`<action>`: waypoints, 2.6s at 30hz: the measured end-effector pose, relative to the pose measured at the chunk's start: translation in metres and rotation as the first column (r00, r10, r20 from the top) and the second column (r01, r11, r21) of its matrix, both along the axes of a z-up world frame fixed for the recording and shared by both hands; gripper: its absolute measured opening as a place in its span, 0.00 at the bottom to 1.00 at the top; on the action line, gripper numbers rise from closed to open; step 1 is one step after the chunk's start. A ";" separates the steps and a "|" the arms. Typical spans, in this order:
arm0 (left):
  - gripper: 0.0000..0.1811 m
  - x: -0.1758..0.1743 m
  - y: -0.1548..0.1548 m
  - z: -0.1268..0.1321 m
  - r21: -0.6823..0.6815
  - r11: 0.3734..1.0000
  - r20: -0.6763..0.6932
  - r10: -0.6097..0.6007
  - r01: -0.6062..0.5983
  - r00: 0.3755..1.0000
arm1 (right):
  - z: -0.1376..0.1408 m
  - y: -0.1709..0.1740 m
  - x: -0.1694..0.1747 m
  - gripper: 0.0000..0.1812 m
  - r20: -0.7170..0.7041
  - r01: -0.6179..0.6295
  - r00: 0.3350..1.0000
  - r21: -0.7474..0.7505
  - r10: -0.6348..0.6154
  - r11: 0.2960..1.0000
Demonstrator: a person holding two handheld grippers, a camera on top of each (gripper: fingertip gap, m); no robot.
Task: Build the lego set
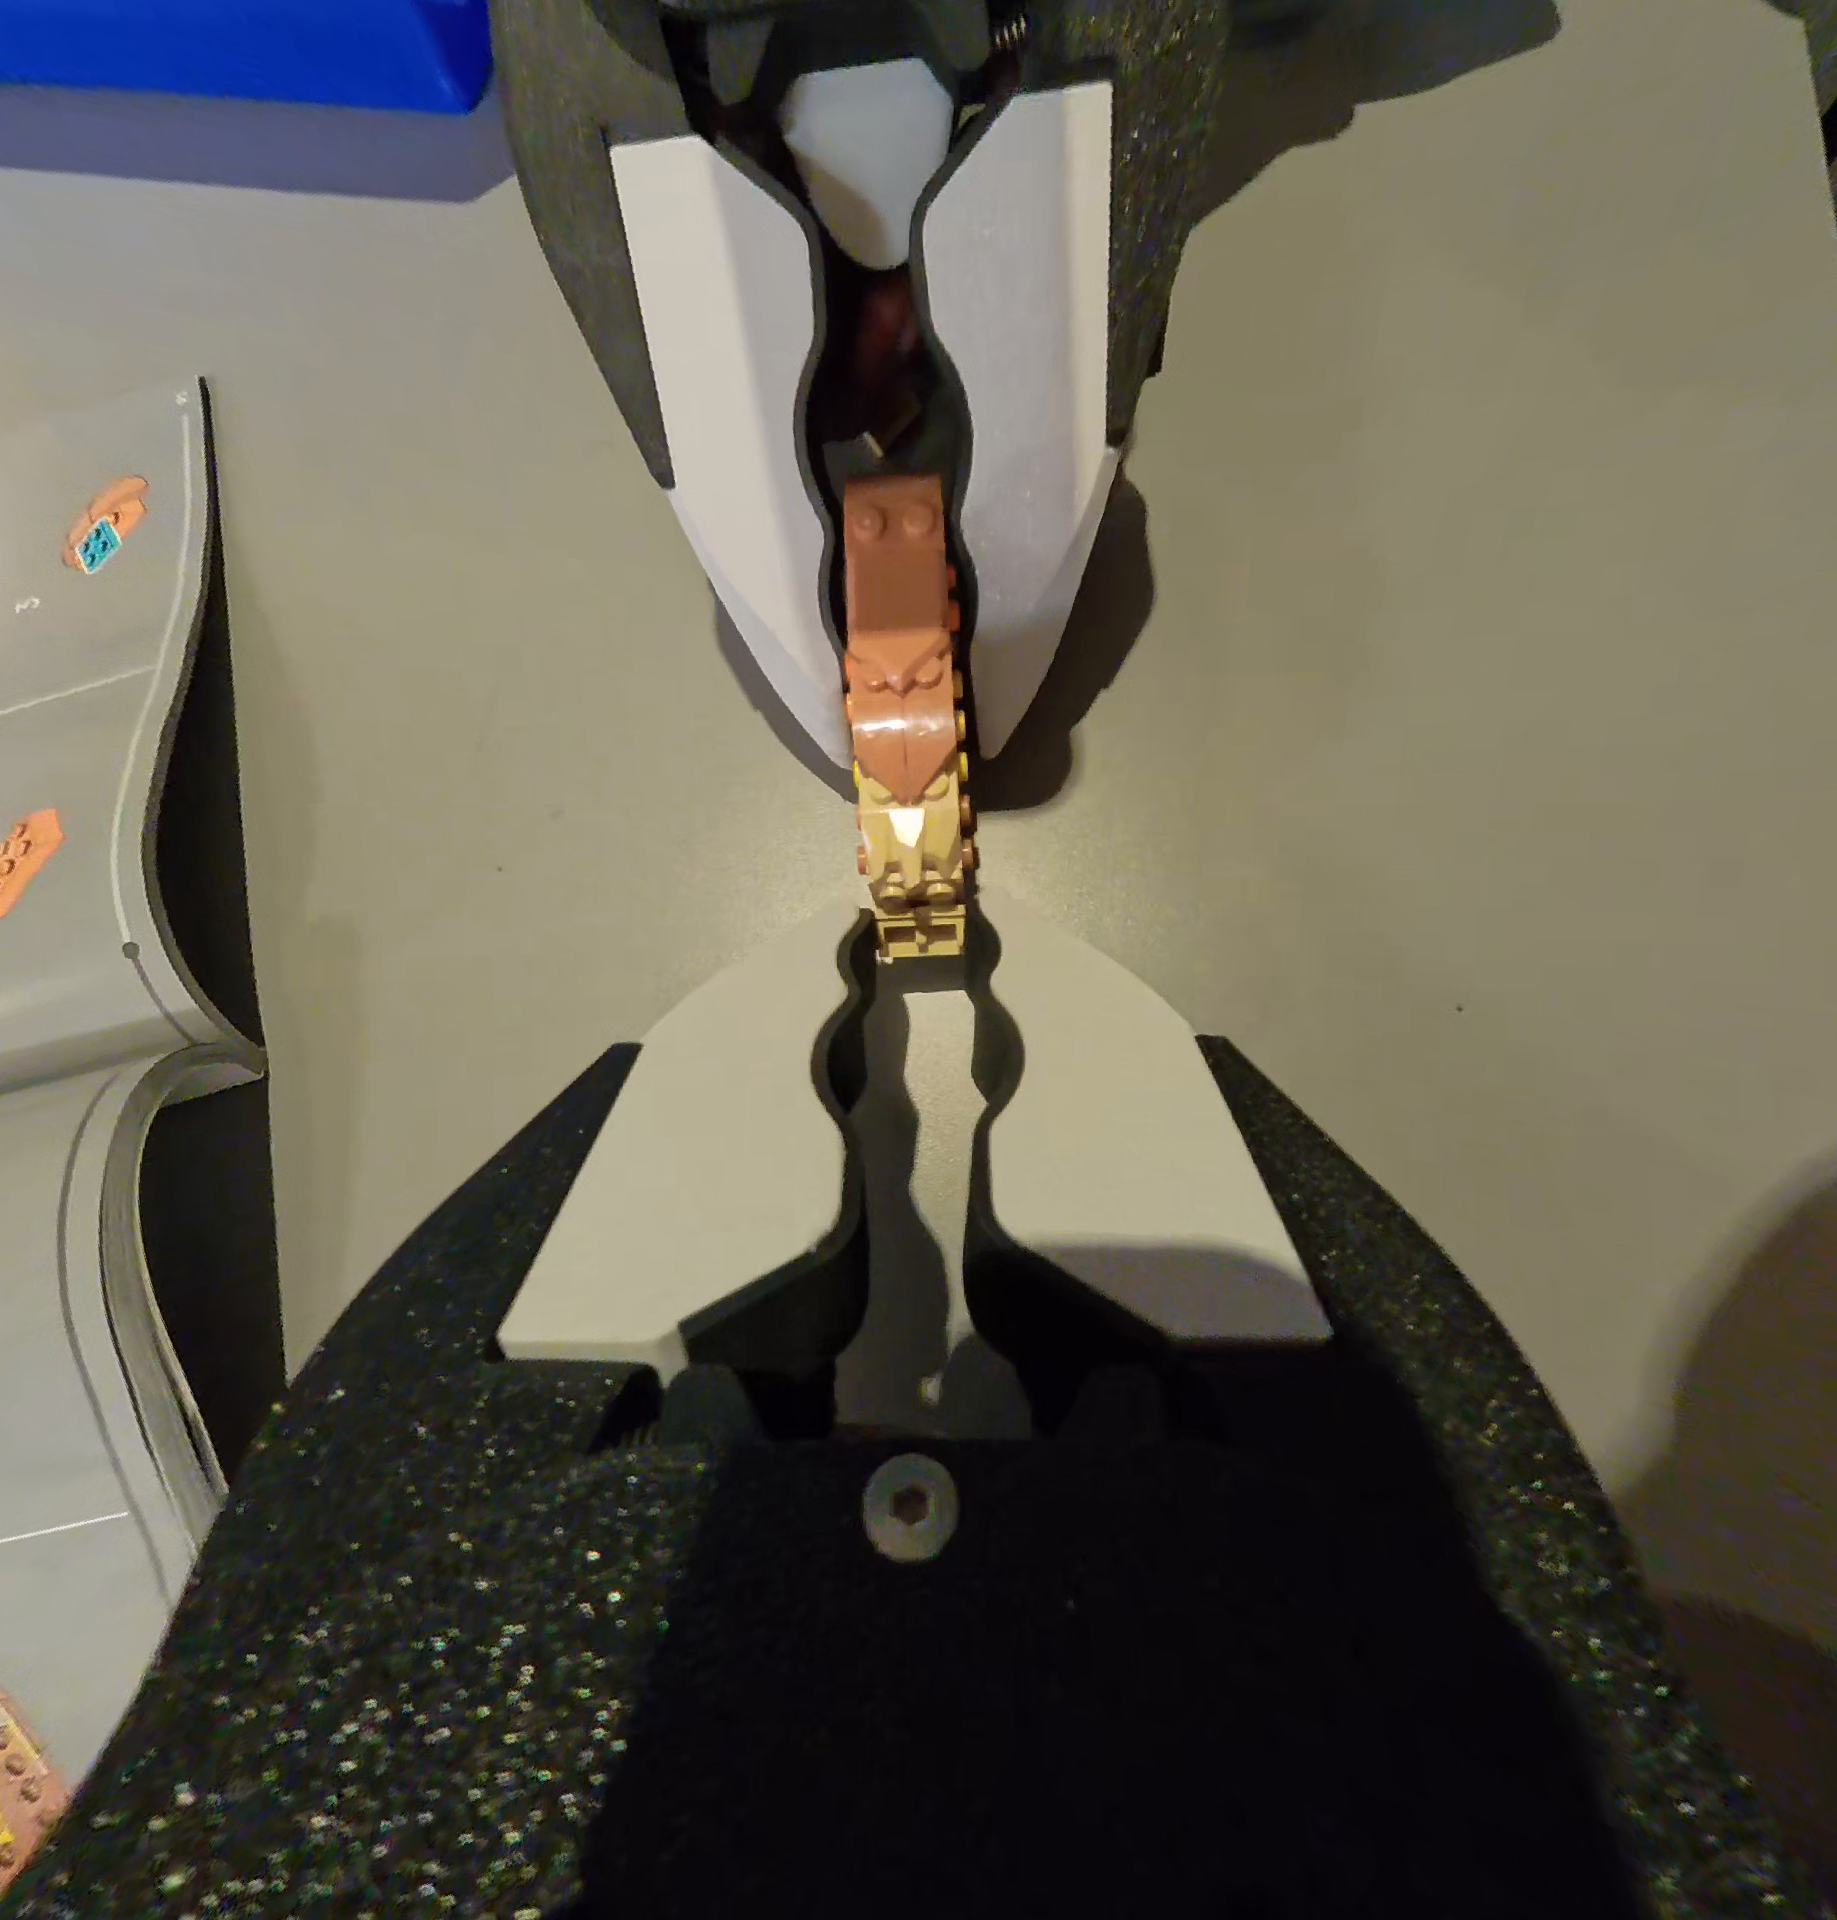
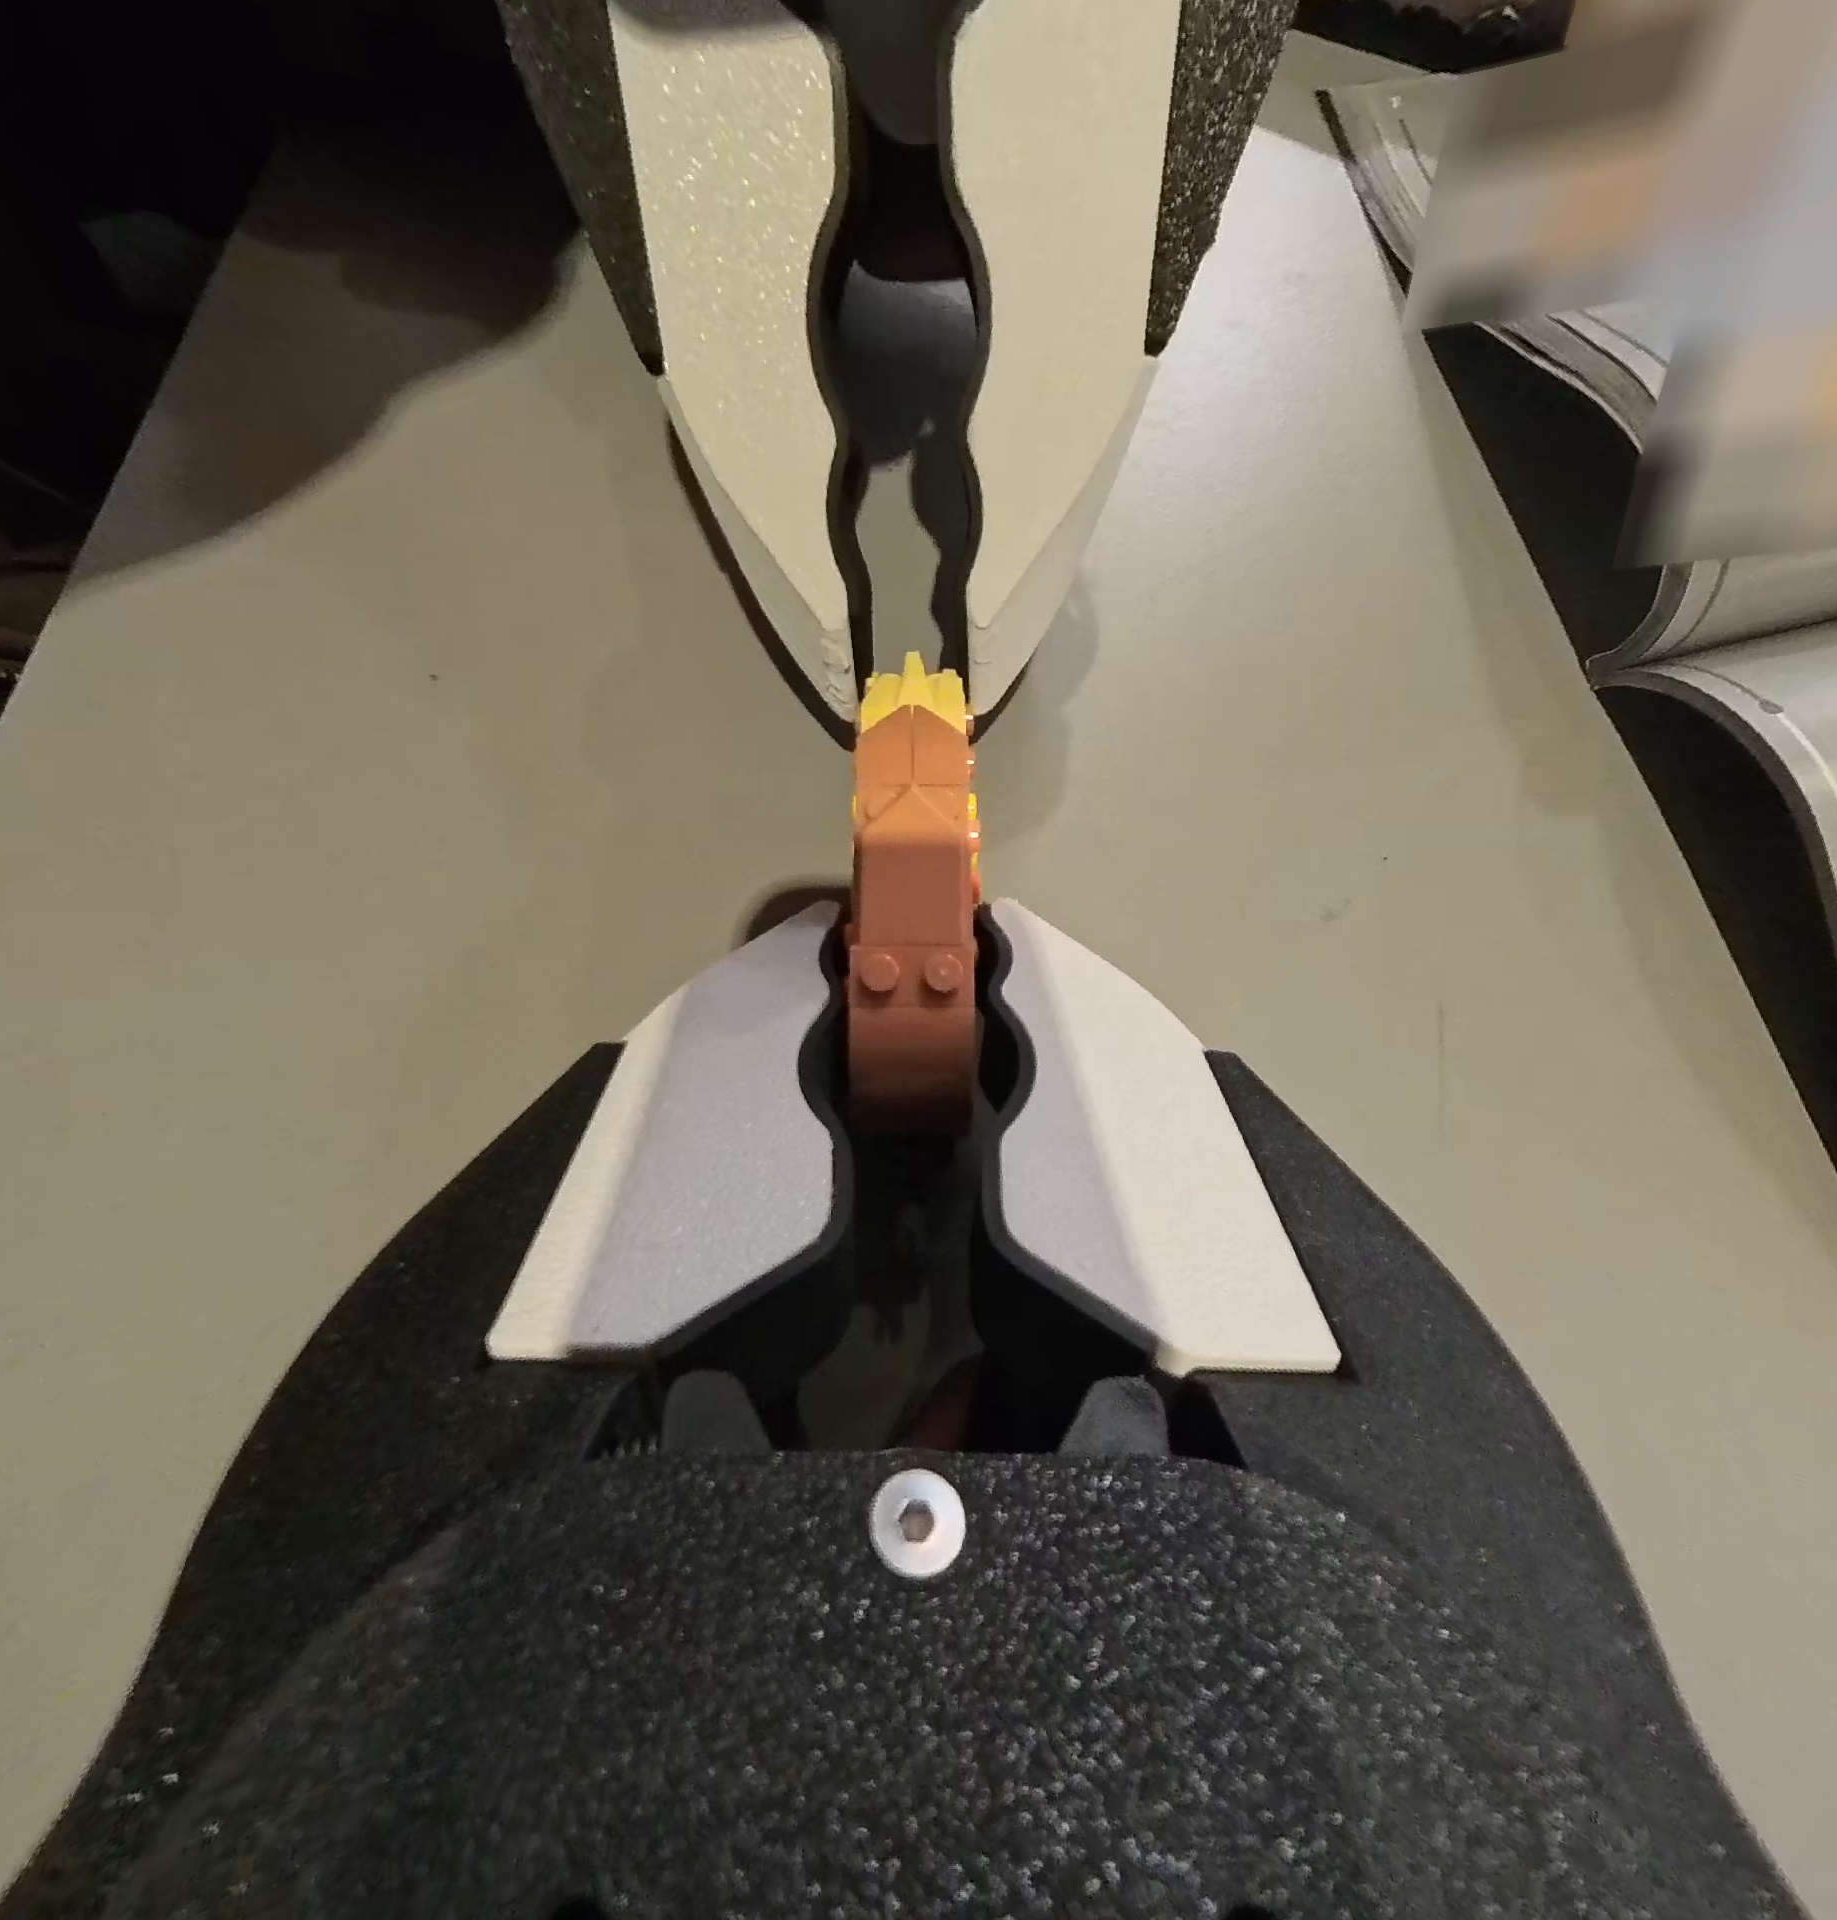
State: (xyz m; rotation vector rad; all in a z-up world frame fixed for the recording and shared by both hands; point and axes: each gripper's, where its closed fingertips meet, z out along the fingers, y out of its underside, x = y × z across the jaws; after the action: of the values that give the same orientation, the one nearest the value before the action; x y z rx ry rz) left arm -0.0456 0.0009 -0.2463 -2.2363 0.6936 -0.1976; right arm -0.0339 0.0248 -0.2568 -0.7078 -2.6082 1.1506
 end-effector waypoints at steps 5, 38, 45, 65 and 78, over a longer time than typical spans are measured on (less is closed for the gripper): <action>0.08 0.000 -0.001 -0.003 -0.024 1.000 -0.021 0.000 -0.001 1.000 | 0.003 -0.003 -0.001 0.12 -0.005 0.000 1.000 -0.024 0.000 1.000; 0.21 -0.012 0.006 0.040 0.207 0.971 0.220 0.070 -0.117 0.973 | 0.043 -0.001 -0.004 0.12 -0.093 0.024 0.994 -0.299 -0.054 0.954; 0.24 -0.013 0.007 0.059 0.257 0.951 0.380 0.065 -0.173 0.923 | 0.073 -0.003 -0.016 0.12 -0.117 0.070 0.982 -0.495 -0.146 0.866; 0.12 -0.019 0.026 0.106 0.363 0.851 0.708 0.014 -0.380 0.706 | 0.111 -0.002 -0.031 0.12 -0.107 0.127 0.943 -0.760 -0.315 0.637; 0.10 -0.018 0.023 0.103 0.363 0.867 0.654 0.024 -0.342 0.756 | 0.094 -0.004 -0.033 0.21 -0.164 0.166 0.935 -0.582 -0.315 0.796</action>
State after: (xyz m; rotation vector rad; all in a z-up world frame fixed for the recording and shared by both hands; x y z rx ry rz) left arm -0.0636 0.0234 -0.1431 -1.5988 0.1079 -0.5897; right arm -0.0671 0.0210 -0.1630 -0.8957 -1.8901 1.8059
